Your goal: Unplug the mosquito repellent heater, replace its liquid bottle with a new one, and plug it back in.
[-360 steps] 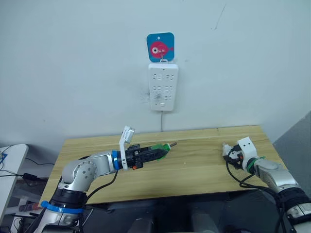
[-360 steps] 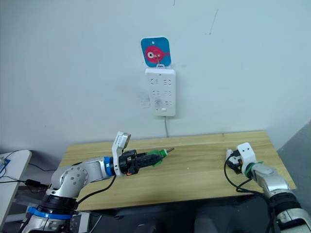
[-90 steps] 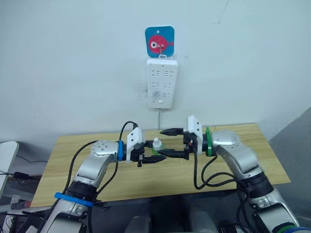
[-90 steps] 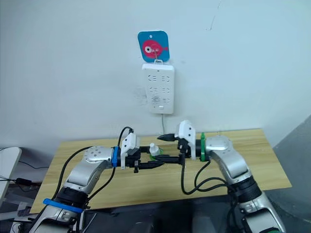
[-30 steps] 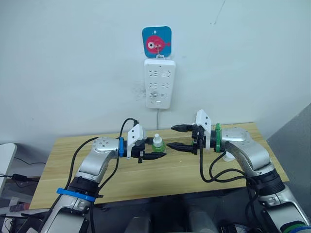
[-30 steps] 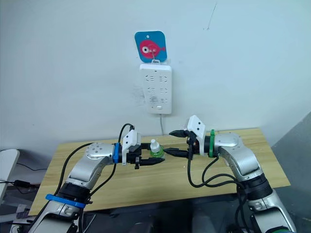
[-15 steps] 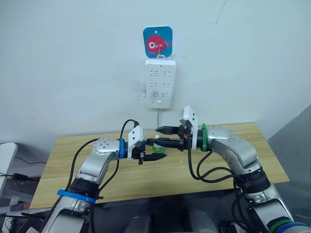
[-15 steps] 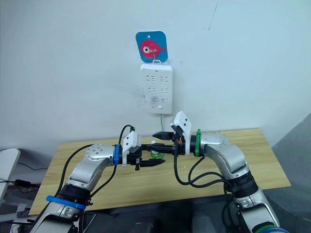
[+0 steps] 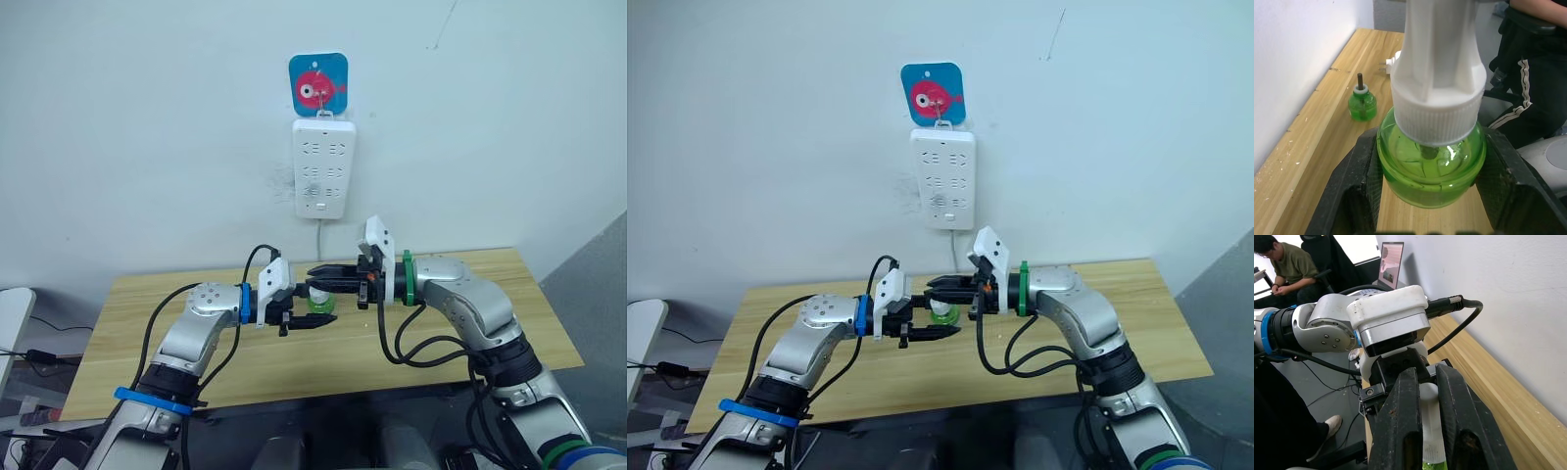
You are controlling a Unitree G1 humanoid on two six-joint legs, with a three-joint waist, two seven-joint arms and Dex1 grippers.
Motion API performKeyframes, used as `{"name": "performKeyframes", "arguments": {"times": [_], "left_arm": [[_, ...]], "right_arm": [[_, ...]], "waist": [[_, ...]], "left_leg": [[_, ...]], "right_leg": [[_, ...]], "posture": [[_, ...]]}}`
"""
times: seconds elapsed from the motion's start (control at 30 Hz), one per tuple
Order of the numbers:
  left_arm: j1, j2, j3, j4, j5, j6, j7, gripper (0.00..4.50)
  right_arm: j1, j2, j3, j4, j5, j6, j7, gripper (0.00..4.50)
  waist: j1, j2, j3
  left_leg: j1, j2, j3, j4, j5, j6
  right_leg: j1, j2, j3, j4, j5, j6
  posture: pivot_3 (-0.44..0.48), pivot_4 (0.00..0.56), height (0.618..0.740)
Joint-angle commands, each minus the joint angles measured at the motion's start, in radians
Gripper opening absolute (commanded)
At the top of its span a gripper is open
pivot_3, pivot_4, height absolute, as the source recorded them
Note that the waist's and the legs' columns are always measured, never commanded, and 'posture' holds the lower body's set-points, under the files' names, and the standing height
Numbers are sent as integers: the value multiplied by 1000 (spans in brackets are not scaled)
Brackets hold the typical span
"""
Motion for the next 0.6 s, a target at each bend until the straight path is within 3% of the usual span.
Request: {"name": "performKeyframes", "arguments": {"times": [0.03, 0.17, 0.3, 0.43, 0.6], "left_arm": [[9, 2, 12, -9, 2, -18, 18, 2252], [41, 6, 24, 12, 7, -33, 42, 2252], [72, 0, 48, 45, 14, -69, 92, 2252], [99, -25, 91, 80, 28, -125, 191, 2252], [157, -57, 144, -26, 7, -74, 306, 2252]], "right_arm": [[-45, 8, -78, -82, 79, 41, -28, 128], [-74, 31, -185, -94, 137, 77, -119, 128], [-50, 46, -215, -59, 64, -9, -220, 128], [46, 74, -144, 76, -151, -299, -320, 128], [115, 156, -126, 370, -304, -637, -429, 128]], "waist": [[0, 0, 0], [0, 0, 0], [1, 0, 0], [2, 0, 0], [2, 2, 7]], "left_leg": [[0, 0, 0, 0, 0, 0], [0, 0, 0, 0, 0, 0], [0, 0, 0, -1, 0, 0], [1, 0, 0, -1, 0, 0], [2, 0, 2, -2, 0, 0]], "right_leg": [[0, 0, 0, 0, 0, 0], [0, 0, 0, 0, 0, 0], [0, 0, 0, 0, 0, 0], [0, 0, 0, 0, 0, 0], [0, 0, 2, 0, 0, 0]], "posture": [[18, 124, 740], [13, 130, 740], [14, 141, 740], [21, 160, 740], [60, 199, 740]]}}
